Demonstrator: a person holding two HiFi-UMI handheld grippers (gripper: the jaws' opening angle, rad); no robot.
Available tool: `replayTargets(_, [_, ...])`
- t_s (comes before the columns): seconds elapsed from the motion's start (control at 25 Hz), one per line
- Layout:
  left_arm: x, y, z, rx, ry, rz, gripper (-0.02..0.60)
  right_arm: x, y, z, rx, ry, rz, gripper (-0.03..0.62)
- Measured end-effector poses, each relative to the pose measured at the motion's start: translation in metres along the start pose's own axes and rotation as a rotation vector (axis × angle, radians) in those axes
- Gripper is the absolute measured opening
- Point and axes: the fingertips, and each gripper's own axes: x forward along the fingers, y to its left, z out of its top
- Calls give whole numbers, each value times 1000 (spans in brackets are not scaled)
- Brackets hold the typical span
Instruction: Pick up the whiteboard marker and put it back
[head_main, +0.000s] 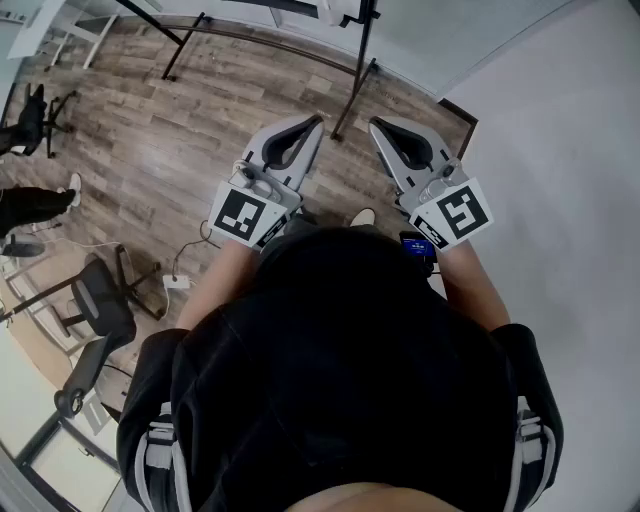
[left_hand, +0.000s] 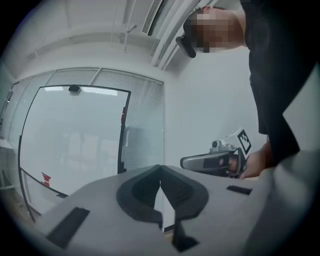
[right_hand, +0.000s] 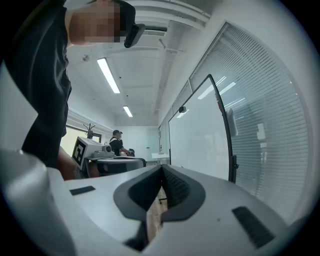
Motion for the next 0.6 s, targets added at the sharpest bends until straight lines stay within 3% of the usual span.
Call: replayTargets(0.6, [-26,17,3,-6,8,-25,5,23,27,0,31,12,2,-6])
